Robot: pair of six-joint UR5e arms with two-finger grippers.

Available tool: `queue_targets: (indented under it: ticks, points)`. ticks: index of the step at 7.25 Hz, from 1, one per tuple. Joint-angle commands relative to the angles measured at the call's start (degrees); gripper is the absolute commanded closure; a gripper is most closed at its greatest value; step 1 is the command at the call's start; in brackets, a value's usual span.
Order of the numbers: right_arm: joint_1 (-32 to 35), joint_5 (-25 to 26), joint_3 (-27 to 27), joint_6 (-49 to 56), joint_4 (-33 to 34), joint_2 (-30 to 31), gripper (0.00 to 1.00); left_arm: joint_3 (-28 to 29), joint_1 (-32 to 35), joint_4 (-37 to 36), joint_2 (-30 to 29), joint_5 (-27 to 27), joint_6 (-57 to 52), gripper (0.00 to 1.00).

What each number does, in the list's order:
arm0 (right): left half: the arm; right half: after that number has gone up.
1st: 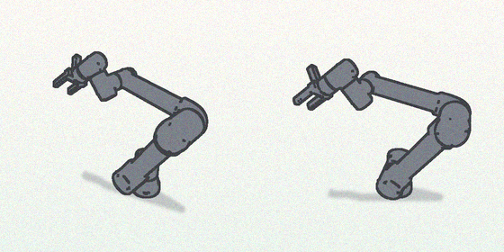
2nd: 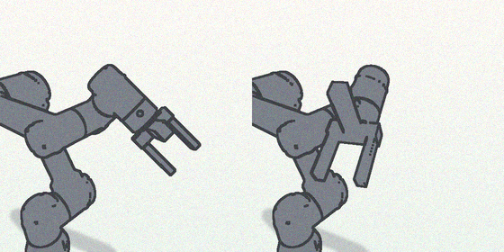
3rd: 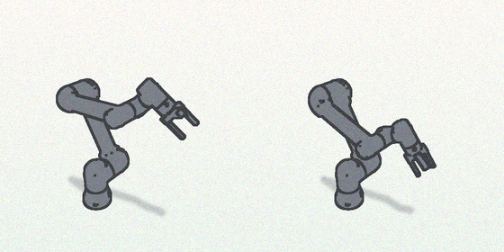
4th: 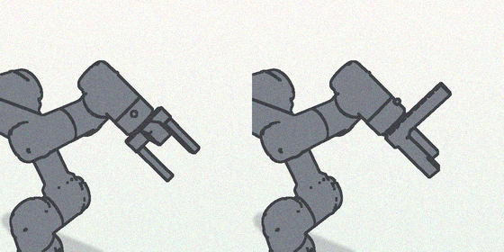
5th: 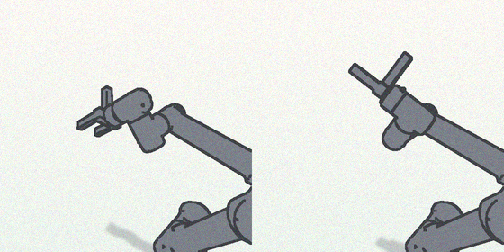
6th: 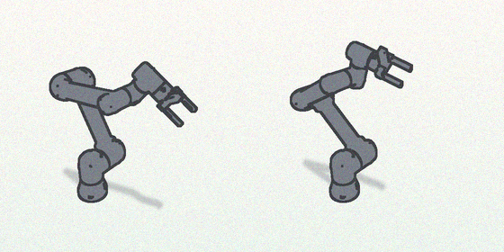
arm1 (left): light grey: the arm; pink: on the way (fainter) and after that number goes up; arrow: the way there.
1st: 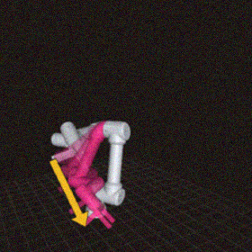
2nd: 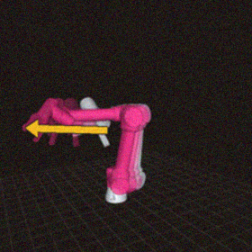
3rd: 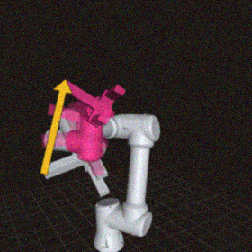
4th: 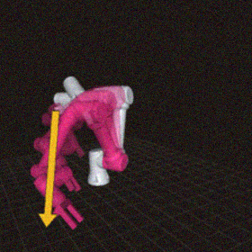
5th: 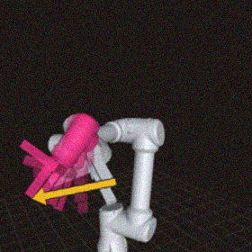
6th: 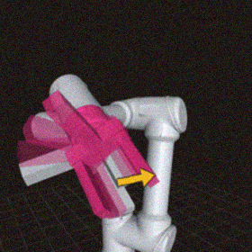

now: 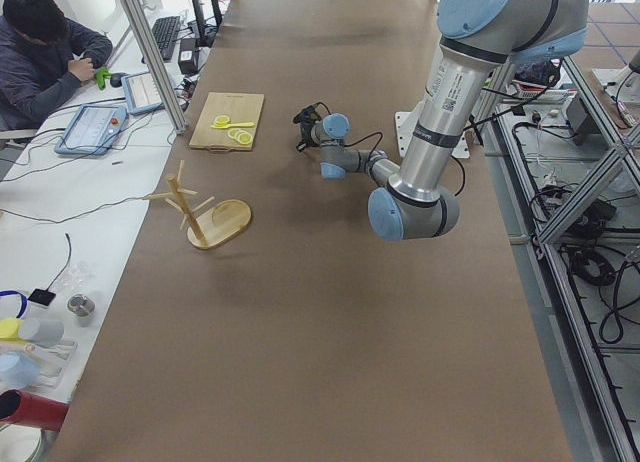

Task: Hang cup on storage rack
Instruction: 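Close the left gripper on the teal mug's handle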

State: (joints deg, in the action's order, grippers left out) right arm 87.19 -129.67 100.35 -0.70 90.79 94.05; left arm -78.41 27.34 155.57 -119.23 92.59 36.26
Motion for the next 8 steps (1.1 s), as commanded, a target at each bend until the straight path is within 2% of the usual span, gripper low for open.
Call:
queue_targets:
  ticks: [1, 3, 7, 8]
  points:
    - [0.00, 0.03, 0.02, 0.00, 0.00, 0.00, 0.00, 0.01, 0.00, 0.09, -0.12, -0.04, 3.35, 0.71]
    - [0.00, 0.03, 0.10, 0.00, 0.00, -0.09, 0.00, 0.01, -0.09, 0.44, -0.12, 0.05, 3.99, 0.79]
    - [0.00, -0.06, 0.11, 0.00, 0.00, -0.09, 0.00, -0.16, 0.00, 0.79, -0.03, 0.05, 4.17, 0.86]
    - [0.00, 0.03, 0.11, 0.00, 0.00, -0.09, 0.00, -0.34, 0.08, 0.88, -0.03, 0.05, 6.43, 0.90]
